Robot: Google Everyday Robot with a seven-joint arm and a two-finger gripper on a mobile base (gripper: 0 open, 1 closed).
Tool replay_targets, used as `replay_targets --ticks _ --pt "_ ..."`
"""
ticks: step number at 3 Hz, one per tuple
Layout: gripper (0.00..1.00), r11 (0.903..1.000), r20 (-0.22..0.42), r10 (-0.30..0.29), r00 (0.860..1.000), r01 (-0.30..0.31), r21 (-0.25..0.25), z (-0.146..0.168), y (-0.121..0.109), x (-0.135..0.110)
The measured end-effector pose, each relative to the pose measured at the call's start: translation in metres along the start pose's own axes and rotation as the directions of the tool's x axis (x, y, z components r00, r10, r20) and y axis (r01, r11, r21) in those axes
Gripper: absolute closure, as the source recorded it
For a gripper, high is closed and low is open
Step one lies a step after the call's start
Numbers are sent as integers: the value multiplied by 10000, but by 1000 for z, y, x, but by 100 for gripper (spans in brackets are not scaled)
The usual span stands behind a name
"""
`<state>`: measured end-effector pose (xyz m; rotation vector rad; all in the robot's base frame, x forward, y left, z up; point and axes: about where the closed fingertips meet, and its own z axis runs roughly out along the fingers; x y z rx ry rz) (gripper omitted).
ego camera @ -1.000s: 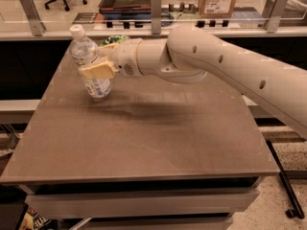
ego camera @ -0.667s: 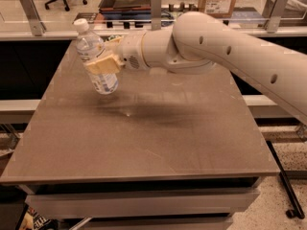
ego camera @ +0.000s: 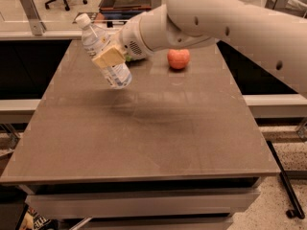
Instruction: Knock blue plastic bottle over
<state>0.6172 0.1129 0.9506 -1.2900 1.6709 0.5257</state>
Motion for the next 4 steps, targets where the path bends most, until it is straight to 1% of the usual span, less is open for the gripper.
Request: replay_targets --ticks 1,2,3,4 --pt "100 9999 -1333 -52 9911 65 92 4 -10 2" --pt "100 9997 -2714 45 9624 26 256 5 -22 20" --pt "100 9990 -3801 254 9246 -96 435 -2 -25 41" --pt "100 9982 -4501 488 8916 -284 519 -7 -20 60"
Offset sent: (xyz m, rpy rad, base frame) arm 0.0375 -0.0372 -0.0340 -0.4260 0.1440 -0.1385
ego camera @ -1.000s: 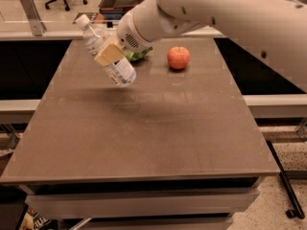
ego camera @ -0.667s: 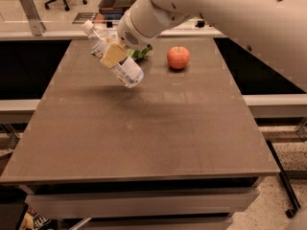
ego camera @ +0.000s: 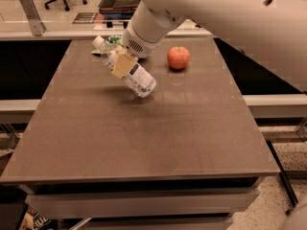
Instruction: Knock blue plastic bottle over
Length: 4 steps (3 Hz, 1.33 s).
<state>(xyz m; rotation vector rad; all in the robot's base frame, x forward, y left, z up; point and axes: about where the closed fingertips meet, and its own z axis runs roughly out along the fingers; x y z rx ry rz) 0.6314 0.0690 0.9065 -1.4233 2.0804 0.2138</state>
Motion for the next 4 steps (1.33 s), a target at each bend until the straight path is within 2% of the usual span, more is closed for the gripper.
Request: replay_targets --ticks 1,2,3,4 --pt "100 9992 -610 -179 9980 158 -357 19 10 5" --pt "100 9942 -590 -514 9969 454 -975 50 21 -1" --pt "100 9805 -45 -860 9963 839 -1776 82 36 -11" --pt "83 9764 38 -983 9951 972 -1928 85 40 -12"
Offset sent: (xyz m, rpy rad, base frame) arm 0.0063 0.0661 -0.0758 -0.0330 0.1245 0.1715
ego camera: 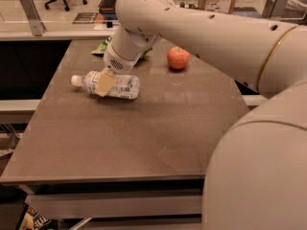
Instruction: Knock blue plastic bottle over
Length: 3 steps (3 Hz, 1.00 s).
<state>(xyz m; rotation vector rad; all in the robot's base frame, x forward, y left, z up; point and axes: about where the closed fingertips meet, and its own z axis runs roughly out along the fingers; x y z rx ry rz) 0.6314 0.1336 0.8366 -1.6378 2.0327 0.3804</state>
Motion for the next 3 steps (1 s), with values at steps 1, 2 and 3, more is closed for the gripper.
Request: replay_targets --ticks 1,2,3 --pt "61 10000 -3 -18 10000 18 -17 1 1 -1" --pt "36 10000 -3 -18 10000 18 -18 0 1 -1" --pt "14 10000 -3 -19 10000 19 -18 0 1 -1"
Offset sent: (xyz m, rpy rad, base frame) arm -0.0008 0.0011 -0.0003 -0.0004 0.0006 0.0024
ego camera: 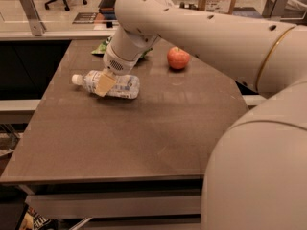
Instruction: Knock blue plastic bottle over
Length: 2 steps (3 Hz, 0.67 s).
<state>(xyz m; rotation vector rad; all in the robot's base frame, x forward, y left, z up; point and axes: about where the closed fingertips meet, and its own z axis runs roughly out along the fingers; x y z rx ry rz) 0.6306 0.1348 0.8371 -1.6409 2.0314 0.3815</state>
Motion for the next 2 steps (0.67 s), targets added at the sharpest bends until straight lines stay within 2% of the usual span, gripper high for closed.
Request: replay_targets --ticks 1,2 --pt "0 10000 -3 -19 10000 19 -18 1 1 -1" --pt "0 10000 -3 -19 10000 19 -19 1 1 -1"
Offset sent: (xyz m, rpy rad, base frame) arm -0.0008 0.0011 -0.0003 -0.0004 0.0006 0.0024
